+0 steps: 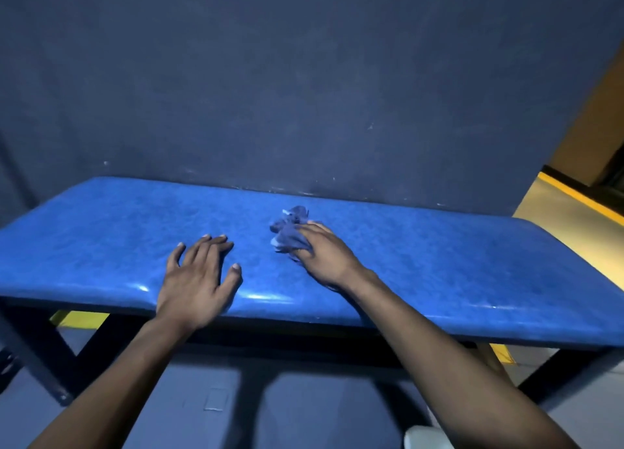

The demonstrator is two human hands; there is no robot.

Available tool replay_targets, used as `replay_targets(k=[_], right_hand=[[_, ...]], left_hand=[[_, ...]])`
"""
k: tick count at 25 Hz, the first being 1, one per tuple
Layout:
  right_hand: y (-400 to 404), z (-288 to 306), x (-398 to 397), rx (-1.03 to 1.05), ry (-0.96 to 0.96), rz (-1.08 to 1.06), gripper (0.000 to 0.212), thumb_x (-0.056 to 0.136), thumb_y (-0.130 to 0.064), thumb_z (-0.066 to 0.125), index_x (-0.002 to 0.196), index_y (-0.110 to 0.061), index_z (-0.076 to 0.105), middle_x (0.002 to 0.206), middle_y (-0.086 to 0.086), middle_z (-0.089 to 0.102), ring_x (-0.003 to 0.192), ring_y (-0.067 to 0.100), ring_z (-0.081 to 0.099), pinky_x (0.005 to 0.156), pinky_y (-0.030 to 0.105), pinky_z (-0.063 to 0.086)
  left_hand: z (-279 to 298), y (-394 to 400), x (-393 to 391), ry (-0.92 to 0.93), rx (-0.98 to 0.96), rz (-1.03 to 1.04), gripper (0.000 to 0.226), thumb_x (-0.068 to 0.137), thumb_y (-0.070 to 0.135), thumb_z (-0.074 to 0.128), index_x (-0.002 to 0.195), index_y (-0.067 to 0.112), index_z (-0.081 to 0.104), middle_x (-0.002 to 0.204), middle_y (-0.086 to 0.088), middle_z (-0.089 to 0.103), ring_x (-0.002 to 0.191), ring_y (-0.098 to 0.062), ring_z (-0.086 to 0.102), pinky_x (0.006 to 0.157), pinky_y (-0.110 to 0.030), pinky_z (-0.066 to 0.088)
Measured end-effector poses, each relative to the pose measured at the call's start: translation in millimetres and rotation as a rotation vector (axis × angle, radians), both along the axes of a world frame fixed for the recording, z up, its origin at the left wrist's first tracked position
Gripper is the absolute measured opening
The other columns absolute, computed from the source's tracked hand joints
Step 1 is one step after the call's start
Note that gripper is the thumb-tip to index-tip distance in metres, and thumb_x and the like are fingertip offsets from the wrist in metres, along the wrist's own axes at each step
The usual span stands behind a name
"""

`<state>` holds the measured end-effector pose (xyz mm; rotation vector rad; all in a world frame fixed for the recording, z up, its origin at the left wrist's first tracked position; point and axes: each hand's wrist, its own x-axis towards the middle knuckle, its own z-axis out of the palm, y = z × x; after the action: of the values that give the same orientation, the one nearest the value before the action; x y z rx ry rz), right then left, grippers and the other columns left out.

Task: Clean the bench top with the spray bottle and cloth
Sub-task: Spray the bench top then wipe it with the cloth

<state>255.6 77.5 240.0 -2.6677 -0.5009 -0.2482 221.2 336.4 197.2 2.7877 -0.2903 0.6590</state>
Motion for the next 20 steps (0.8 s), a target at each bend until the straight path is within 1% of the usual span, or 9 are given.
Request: replay_targets(k=[2, 4, 6, 9, 10, 12, 14, 17, 20], right_hand=[[-19.4, -2.0, 11.7, -0.015, 0.003, -0.108, 0.049, 0.094, -0.032, 0.055, 0.14, -0.017, 0.057, 0.146, 0.007, 0.057, 0.141, 0.028, 0.044, 0.12, 0.034, 0.031], [-48.0, -6.5, 24.1, -0.034, -0.01, -0.232, 0.055, 0.089, -0.041, 0.047, 0.139, -0.022, 0.057, 0.147, 0.007, 0.057, 0.141, 0.029, 0.045, 0.119, 0.039, 0.033], [-78.2, -8.1, 26.9, -0.039, -0.014, -0.365, 0.057, 0.086, -0.045, 0.043, 0.137, -0.024, 0.058, 0.144, 0.008, 0.058, 0.139, 0.031, 0.047, 0.116, 0.043, 0.037], [-97.4, -6.7, 35.8, -0.027, -0.018, -0.571, 0.044, 0.09, -0.036, 0.05, 0.128, -0.018, 0.064, 0.135, 0.013, 0.062, 0.132, 0.035, 0.05, 0.111, 0.047, 0.04], [-93.4, -6.8, 45.7, -0.035, -0.012, -0.597, 0.044, 0.09, -0.037, 0.047, 0.126, -0.018, 0.064, 0.135, 0.013, 0.062, 0.132, 0.034, 0.049, 0.11, 0.048, 0.039], [-71.0, -6.1, 64.5, -0.033, 0.02, -0.558, 0.049, 0.089, -0.041, 0.041, 0.128, -0.021, 0.062, 0.14, 0.011, 0.058, 0.139, 0.032, 0.043, 0.114, 0.05, 0.035], [-37.2, -5.5, 84.1, -0.013, 0.038, -0.438, 0.048, 0.093, -0.039, 0.044, 0.135, -0.022, 0.059, 0.147, 0.012, 0.053, 0.146, 0.031, 0.037, 0.118, 0.049, 0.03], [18.3, 0.5, 92.3, 0.024, 0.054, -0.247, 0.049, 0.1, -0.036, 0.05, 0.144, -0.015, 0.051, 0.157, 0.009, 0.045, 0.151, 0.025, 0.03, 0.124, 0.038, 0.023], [43.5, 6.3, 62.4, 0.005, 0.061, -0.073, 0.051, 0.102, -0.033, 0.053, 0.148, -0.011, 0.047, 0.157, 0.009, 0.045, 0.152, 0.025, 0.029, 0.124, 0.03, 0.019]], left_hand=[[1.1, 0.3, -0.8, 0.001, -0.01, -0.005, 0.061, 0.092, 0.055, 0.025, 0.137, 0.024, 0.052, 0.151, 0.008, 0.049, 0.147, -0.012, 0.035, 0.122, -0.047, 0.017], [2.3, 1.3, 0.2, 0.008, -0.011, -0.006, 0.059, 0.093, 0.054, 0.026, 0.137, 0.024, 0.052, 0.151, 0.009, 0.049, 0.147, -0.011, 0.034, 0.122, -0.047, 0.016], [2.2, 0.5, 0.2, 0.011, -0.01, -0.007, 0.058, 0.093, 0.054, 0.026, 0.136, 0.024, 0.052, 0.15, 0.009, 0.049, 0.147, -0.011, 0.034, 0.122, -0.047, 0.017], [2.1, -2.1, -1.2, 0.019, -0.003, 0.014, 0.058, 0.092, 0.053, 0.026, 0.136, 0.024, 0.051, 0.151, 0.009, 0.048, 0.148, -0.012, 0.033, 0.122, -0.049, 0.016], [2.4, -2.8, -0.6, 0.018, 0.002, 0.019, 0.058, 0.092, 0.053, 0.026, 0.136, 0.024, 0.051, 0.151, 0.009, 0.048, 0.148, -0.012, 0.033, 0.122, -0.049, 0.016], [1.8, -3.3, -1.0, 0.026, 0.016, 0.025, 0.057, 0.092, 0.053, 0.027, 0.136, 0.024, 0.051, 0.151, 0.008, 0.047, 0.148, -0.013, 0.032, 0.122, -0.049, 0.015], [0.5, -2.4, 0.0, 0.022, 0.017, 0.025, 0.057, 0.093, 0.052, 0.027, 0.136, 0.024, 0.051, 0.151, 0.009, 0.047, 0.148, -0.012, 0.031, 0.122, -0.049, 0.015], [0.5, -0.5, 1.9, 0.013, 0.029, 0.022, 0.057, 0.092, 0.053, 0.027, 0.135, 0.025, 0.051, 0.15, 0.009, 0.048, 0.148, -0.012, 0.032, 0.122, -0.049, 0.016], [0.5, -0.7, 3.5, -0.001, 0.024, 0.028, 0.058, 0.091, 0.053, 0.027, 0.135, 0.024, 0.053, 0.148, 0.009, 0.049, 0.146, -0.012, 0.034, 0.121, -0.048, 0.018]])
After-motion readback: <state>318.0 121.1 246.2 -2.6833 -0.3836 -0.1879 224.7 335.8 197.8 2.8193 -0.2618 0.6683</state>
